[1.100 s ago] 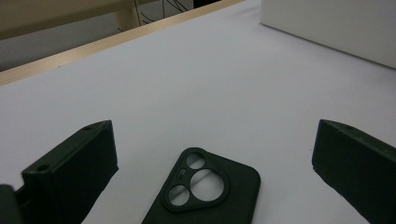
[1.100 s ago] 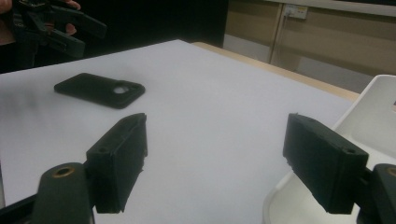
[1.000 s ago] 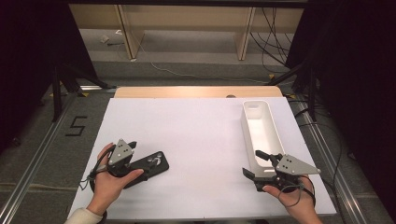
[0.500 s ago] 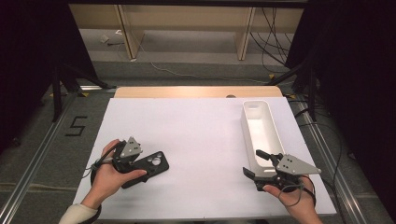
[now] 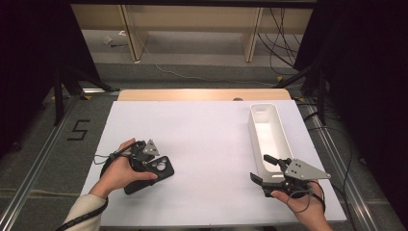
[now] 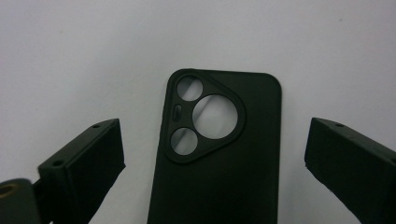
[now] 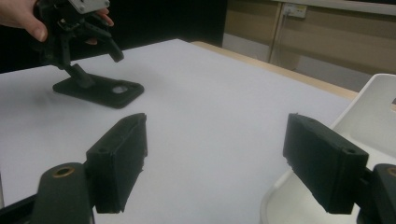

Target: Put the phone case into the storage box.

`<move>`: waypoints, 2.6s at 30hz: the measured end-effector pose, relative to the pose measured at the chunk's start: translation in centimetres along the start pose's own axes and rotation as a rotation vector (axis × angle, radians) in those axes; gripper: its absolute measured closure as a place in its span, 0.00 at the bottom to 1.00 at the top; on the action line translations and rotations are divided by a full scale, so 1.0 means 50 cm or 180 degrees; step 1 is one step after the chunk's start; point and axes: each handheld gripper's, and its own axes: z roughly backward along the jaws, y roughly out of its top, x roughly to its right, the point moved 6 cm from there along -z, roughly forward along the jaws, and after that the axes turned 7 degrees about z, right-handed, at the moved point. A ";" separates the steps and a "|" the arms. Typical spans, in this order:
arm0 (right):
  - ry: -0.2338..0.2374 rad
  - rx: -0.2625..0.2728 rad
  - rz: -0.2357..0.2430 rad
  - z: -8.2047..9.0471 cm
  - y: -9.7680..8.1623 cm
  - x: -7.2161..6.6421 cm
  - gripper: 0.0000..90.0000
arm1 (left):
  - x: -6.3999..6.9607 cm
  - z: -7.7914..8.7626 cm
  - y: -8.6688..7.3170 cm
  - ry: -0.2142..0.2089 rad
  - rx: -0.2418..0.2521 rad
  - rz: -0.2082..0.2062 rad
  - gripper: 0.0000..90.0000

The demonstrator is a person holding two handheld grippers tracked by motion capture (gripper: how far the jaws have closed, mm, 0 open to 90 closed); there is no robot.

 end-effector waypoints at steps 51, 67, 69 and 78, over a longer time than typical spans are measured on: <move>0.0017 -0.0060 0.0011 -0.003 -0.005 -0.001 0.25 | -0.008 -0.041 -0.025 -0.0048 -0.1006 -0.0270 0.11; 0.0032 -0.0083 0.0014 -0.004 -0.007 -0.001 0.25 | -0.017 -0.042 -0.034 -0.0119 -0.1111 -0.0205 0.10; 0.0031 -0.0085 0.0015 -0.004 -0.007 -0.001 0.25 | -0.017 -0.043 -0.033 -0.0134 -0.1127 -0.0201 0.10; 0.0046 -0.0099 0.0014 -0.004 -0.008 -0.002 0.25 | -0.019 -0.046 -0.032 -0.0189 -0.1191 -0.0176 0.10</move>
